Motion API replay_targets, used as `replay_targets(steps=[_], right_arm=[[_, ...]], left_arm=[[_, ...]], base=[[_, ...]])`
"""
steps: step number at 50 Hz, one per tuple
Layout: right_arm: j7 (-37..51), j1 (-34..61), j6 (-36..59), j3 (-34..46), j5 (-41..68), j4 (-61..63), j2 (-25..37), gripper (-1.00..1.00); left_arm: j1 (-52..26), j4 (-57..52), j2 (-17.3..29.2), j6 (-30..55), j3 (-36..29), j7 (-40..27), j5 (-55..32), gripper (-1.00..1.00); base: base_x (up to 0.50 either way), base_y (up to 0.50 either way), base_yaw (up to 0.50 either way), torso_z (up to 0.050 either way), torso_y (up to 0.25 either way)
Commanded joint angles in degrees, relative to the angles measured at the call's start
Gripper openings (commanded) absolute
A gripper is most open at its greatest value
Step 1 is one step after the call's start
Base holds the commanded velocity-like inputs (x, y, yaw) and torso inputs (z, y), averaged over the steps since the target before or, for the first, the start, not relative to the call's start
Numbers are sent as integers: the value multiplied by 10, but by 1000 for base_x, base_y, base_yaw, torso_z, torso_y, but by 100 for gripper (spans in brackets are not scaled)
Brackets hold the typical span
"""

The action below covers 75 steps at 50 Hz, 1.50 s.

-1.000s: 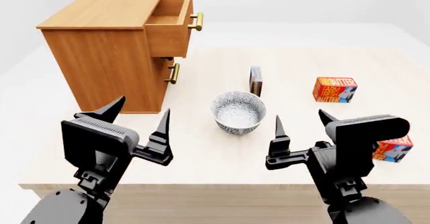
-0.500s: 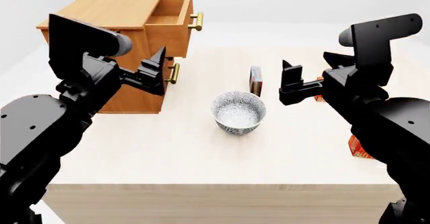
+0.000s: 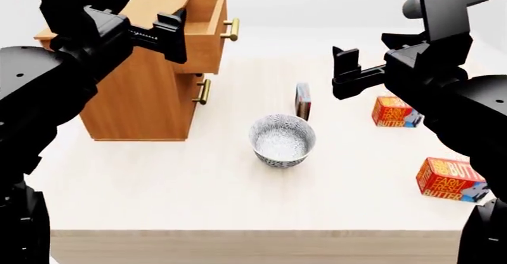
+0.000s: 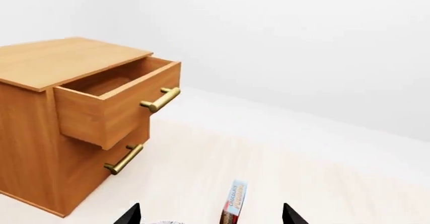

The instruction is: Put the chocolate pudding in the top drawer of the cabinet and close it.

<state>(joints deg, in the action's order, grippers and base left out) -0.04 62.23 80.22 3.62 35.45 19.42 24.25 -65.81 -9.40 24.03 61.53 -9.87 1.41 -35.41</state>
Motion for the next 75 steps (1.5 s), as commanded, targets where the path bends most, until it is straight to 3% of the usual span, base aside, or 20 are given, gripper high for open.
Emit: replay_targets(steps=[1,75], right_arm=[[-5,-2,-8,12,3,-4,8,100],[10,-21,-38,39,1,-34,4,100]], left_arm=[[-18,9,-5,14,0,-11,-2,100],[-2,-18,12,1,-13,-20,-8,100]], base=[[152,0,0,0,0],[150,0,0,0,0]])
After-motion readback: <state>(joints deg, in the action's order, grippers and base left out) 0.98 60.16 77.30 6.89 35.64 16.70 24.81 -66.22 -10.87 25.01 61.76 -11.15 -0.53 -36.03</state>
